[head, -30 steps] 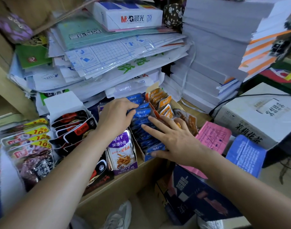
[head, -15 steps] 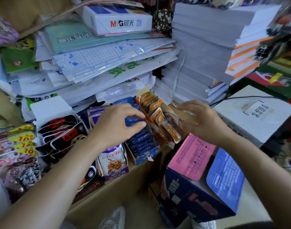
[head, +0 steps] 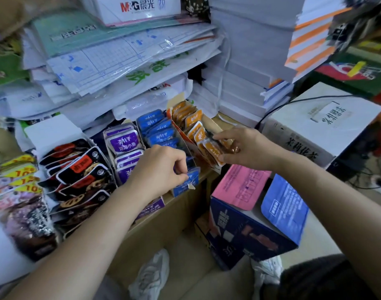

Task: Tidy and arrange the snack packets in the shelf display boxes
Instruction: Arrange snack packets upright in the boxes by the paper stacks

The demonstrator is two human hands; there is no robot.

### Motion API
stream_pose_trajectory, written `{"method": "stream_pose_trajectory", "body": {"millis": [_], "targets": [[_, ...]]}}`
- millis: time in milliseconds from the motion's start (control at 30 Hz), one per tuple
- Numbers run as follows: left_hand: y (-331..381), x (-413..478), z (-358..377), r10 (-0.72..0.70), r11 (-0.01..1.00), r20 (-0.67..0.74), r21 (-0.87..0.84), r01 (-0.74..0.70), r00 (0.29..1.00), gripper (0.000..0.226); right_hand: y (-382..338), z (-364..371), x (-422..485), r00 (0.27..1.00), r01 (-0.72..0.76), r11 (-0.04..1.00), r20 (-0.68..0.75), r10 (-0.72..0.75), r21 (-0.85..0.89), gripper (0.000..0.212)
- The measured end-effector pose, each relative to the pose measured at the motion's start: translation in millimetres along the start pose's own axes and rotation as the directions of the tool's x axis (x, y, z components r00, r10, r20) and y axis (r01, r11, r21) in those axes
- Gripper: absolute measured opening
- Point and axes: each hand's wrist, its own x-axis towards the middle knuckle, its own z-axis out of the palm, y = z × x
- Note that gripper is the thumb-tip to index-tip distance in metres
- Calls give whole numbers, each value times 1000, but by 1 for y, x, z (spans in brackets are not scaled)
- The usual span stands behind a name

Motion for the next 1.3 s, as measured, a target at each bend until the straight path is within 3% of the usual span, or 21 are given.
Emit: {"method": "stream_pose_trajectory", "body": {"millis": [167,267,400,467,600,667,767,867,1000,1200,1300], "targets": [[3,-6,0,-2,994,18,105,0,1000,22,0,-1,-2,1000,-18,999,17,17,35,56],[1,-5,-10,-46,998,36,-41,47,998,20,4,-3,-2,999,-49,997,11,49,58,60],[8,10,-16,-68,977,-172,-213,30,983,12,11,-9,-1,997,-81,996,8,80,26,67],[16,22,-12,-85,986,-179,-158,57,980,25,14,-9,0,992,-124,991,-12,124,44,63],[35,42,10,-121,978,-77,164,133,990,73,27,-6,6,979,-169,983,-107,176,71,52],[43,47,21,-107,975,-117,185,128,987,71,32,-6,9,973,-171,982,-143,181,81,50],[46,55,22,-126,992,-121,7,127,985,51,35,-11,10,963,-169,974,-187,195,148,49],[42,64,11,-161,966,-213,-234,110,964,49,35,-19,9,944,-157,960,-249,215,233,48],[27,75,8,-269,909,-344,-400,119,899,42,31,-31,7,896,-163,940,-353,269,301,19],[21,83,9,-336,853,-457,-518,60,823,20,30,-64,-10,743,-80,943,-612,272,322,13],[23,85,9,-356,835,-480,-549,42,802,20,29,-74,-21,748,0,927,-616,248,374,18]]}}
